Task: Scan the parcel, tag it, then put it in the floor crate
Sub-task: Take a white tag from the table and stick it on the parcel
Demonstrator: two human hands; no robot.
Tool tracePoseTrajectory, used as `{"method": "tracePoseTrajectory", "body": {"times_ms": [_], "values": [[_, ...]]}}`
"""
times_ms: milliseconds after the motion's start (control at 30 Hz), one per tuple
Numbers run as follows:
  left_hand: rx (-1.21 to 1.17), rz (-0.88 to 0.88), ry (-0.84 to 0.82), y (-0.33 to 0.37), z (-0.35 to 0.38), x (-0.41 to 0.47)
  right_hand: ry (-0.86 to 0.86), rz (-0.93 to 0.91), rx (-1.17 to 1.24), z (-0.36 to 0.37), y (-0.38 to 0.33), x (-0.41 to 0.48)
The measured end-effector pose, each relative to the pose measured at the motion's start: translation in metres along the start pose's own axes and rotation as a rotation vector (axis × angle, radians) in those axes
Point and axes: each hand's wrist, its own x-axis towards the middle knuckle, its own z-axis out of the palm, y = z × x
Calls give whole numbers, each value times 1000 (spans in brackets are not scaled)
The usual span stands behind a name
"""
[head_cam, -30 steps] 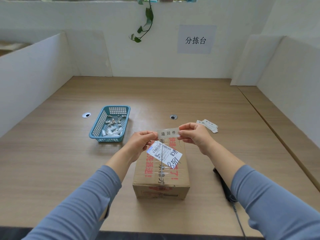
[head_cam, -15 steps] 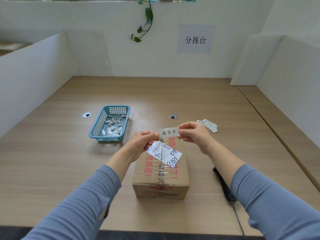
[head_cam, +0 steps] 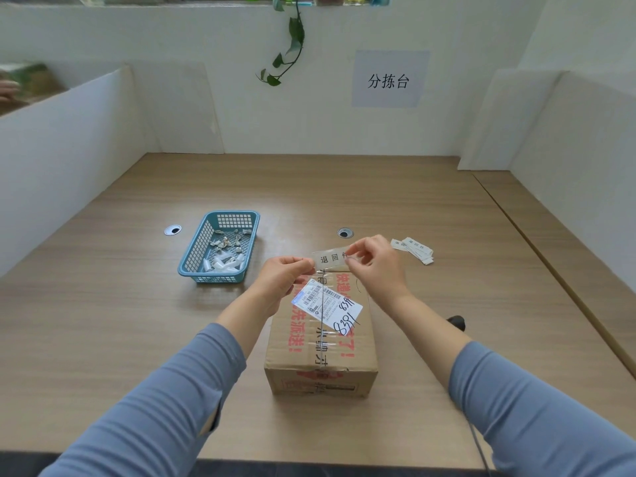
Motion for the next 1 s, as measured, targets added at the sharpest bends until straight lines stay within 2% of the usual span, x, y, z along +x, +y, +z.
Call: {"method": "tracePoseTrajectory", "body": {"times_ms": [67, 133, 367, 600, 1000], "values": [[-21, 1, -14, -1, 3, 0, -57, -105, -27, 9, -8, -5], [-41, 15, -36, -2, 5, -1, -102, -117, -19, 18, -11, -7], [-88, 54, -37, -2, 6, -9, -140, 19, 110, 25, -11, -10], [-99, 66, -24, 0, 5, -11, -165, 127, 364, 26, -16, -10], [-75, 151, -13, 0, 10, -16, -164, 170, 387, 27, -17, -11]]}}
